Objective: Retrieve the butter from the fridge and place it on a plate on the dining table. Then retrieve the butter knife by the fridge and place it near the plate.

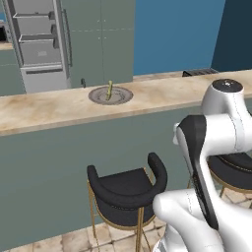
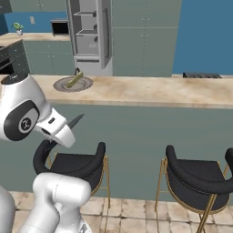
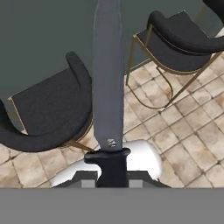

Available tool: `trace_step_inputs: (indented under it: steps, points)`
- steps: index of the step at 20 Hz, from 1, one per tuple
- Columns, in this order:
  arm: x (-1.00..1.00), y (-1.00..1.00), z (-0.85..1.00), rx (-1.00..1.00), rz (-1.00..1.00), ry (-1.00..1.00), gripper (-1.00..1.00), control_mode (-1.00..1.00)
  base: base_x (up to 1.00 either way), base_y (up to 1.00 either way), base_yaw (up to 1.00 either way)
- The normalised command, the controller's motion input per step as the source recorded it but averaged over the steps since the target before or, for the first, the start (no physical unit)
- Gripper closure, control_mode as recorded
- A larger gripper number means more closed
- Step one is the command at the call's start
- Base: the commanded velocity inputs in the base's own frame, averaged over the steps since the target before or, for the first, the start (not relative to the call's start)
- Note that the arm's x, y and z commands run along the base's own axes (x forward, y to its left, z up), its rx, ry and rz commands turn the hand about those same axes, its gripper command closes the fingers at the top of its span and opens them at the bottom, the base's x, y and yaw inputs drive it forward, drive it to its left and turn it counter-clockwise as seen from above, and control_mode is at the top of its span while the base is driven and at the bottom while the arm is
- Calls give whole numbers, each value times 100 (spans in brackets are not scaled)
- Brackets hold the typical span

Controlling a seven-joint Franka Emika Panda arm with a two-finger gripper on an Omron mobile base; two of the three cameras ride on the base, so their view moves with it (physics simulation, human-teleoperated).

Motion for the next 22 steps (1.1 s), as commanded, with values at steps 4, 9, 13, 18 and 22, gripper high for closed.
trace_step_inputs:
  steps: [4, 9, 13, 18, 22]
  points:
    - [0, 0, 53, -5, 6, -28, 100, -100, 0, 0, 0]
    - [0, -1, 61, -1, 8, -24, 100, -100, 0, 0, 0]
    - [36, 0, 56, 0, 1, -1, 100, -100, 0, 0, 0]
    - [70, 1, 26, 0, 0, 13, 100, -100, 0, 0, 0]
    - [75, 0, 4, 0, 0, 14, 100, -100, 0, 0, 0]
